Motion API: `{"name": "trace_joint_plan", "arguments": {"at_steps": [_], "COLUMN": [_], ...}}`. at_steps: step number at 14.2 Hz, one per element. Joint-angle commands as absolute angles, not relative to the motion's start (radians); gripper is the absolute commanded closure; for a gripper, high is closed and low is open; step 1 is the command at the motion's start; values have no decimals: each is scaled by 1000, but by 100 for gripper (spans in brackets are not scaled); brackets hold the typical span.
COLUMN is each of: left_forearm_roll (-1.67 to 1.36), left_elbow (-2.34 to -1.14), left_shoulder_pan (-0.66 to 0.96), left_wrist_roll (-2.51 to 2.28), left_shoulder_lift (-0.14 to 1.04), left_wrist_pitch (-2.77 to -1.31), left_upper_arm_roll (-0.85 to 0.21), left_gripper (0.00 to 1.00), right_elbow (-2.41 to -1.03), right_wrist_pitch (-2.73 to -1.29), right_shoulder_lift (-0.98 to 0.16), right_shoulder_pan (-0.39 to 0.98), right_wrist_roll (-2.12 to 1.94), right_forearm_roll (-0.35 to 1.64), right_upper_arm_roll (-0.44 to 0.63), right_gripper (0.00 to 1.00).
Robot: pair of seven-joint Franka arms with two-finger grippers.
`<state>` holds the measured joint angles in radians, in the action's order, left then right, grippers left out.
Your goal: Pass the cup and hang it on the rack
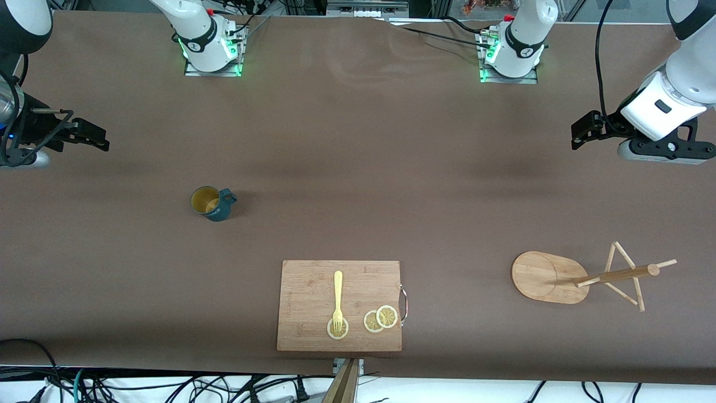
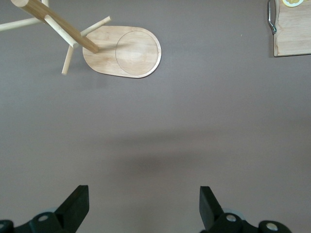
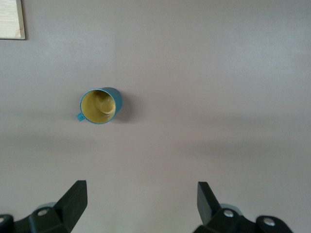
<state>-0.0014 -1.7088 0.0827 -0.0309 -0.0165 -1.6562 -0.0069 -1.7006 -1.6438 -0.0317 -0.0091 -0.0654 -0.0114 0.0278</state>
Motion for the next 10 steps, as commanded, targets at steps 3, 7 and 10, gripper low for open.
{"name": "trace_joint_plan", "arguments": {"at_steps": [3, 7, 10], "left_forearm_roll": [-17, -17, -17], "left_elbow": [-1687, -1683, -1683], "left_shoulder_pan": [78, 80, 80], "left_wrist_roll": [-26, -28, -28], "left_shoulder_lift": [-11, -11, -11], "left_wrist_pitch": [-1646, -1646, -1646], "left_upper_arm_roll": [-6, -6, -6], "left_gripper": [0, 0, 0], "right_elbow": [-1677, -1678, -1684], "right_wrist_pitch": [-1617, -1615, -1602], "right_shoulder_lift": [-49, -72, -80], "right_shoulder_pan": [3, 3, 12], "right_wrist_roll": [-80, -89, -78], "right_forearm_roll": [-18, -8, -11], "right_upper_arm_roll": [34, 34, 32], "right_gripper": [0, 0, 0]}}
